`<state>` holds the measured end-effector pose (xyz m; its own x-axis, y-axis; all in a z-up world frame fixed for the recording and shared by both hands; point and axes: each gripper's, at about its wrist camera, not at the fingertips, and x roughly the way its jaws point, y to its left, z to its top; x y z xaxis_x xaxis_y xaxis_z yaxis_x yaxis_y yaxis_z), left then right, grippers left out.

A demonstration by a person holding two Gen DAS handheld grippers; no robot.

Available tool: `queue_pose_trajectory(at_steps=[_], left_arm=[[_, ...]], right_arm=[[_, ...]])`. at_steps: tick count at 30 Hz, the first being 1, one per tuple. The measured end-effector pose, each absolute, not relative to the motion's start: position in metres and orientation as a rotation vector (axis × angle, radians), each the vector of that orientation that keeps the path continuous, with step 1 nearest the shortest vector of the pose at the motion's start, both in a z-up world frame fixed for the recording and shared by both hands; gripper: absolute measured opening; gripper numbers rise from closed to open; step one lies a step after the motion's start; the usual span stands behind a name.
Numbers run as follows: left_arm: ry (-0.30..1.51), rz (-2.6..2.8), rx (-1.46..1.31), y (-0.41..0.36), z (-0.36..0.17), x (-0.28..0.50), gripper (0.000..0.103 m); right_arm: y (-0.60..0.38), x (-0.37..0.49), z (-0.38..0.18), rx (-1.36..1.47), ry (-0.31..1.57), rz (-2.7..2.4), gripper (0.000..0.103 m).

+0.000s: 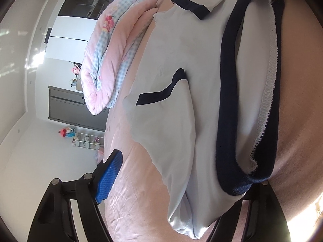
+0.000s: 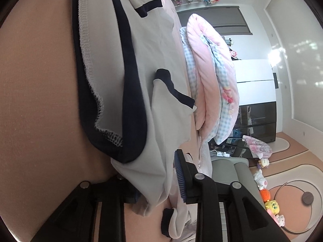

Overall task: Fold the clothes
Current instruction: 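Lift the hem up off the bed with both grippers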

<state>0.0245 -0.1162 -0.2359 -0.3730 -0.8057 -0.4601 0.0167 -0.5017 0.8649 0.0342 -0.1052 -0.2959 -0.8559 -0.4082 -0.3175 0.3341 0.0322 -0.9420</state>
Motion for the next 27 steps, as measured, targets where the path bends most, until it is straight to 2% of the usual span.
queue_pose_trajectory(at_steps=[1, 3, 4, 5, 6, 7, 9, 12, 15, 17, 20, 23, 24, 25, 27], left_arm=[[-1.089, -1.931, 1.296, -0.116, -0.236, 0.025, 0.069], [-1.092, -1.938, 1.310, -0.112, -0.239, 0.026, 0.054], [-1.108, -1.935, 1.316, -0.108, -0.243, 0.026, 0.048], [-1.134, -1.929, 1.320, -0.102, -0.248, 0.027, 0.032], [-1.164, -1.923, 1.326, -0.095, -0.255, 0.028, 0.011], [-1.193, -1.913, 1.336, -0.090, -0.263, 0.028, 0.003], [-1.193, -1.907, 1.325, -0.088, -0.265, 0.027, 0.000], [-1.059, -2.019, 1.332, -0.097, -0.255, 0.031, 0.000], [-1.031, -2.051, 1.276, -0.100, -0.254, 0.034, 0.000], [-1.033, -2.047, 1.271, -0.099, -0.254, 0.033, 0.000], [-1.040, -2.042, 1.271, -0.097, -0.254, 0.033, 0.000], [-1.047, -2.033, 1.273, -0.095, -0.255, 0.033, 0.000], [-1.051, -2.027, 1.272, -0.095, -0.256, 0.033, 0.000], [-1.054, -2.021, 1.270, -0.094, -0.256, 0.033, 0.000], [-1.056, -2.017, 1.268, -0.094, -0.256, 0.034, 0.000]], right_arm=[[-0.105, 0.033, -0.293, -0.116, 1.800, -1.895, 0.054], [-0.108, 0.026, -0.287, -0.129, 1.784, -1.918, 0.073], [-0.110, 0.022, -0.283, -0.118, 1.772, -1.927, 0.079], [-0.112, 0.017, -0.280, -0.088, 1.759, -1.931, 0.079], [-0.115, 0.012, -0.278, -0.033, 1.745, -1.927, 0.080], [-0.116, 0.009, -0.277, 0.001, 1.734, -1.925, 0.080], [-0.118, 0.005, -0.276, 0.053, 1.713, -1.923, 0.080], [-0.115, 0.007, -0.277, 0.030, 1.704, -1.931, 0.079], [-0.113, 0.006, -0.277, 0.059, 1.675, -1.937, 0.079], [-0.111, 0.003, -0.276, 0.101, 1.640, -1.925, 0.076], [-0.108, 0.002, -0.277, 0.133, 1.606, -1.888, 0.063], [-0.107, 0.009, -0.287, 0.148, 1.607, -1.849, 0.034], [-0.107, 0.014, -0.293, 0.142, 1.621, -1.836, 0.018], [-0.108, 0.019, -0.301, 0.118, 1.651, -1.827, 0.008], [-0.109, 0.024, -0.307, 0.089, 1.687, -1.824, 0.008]])
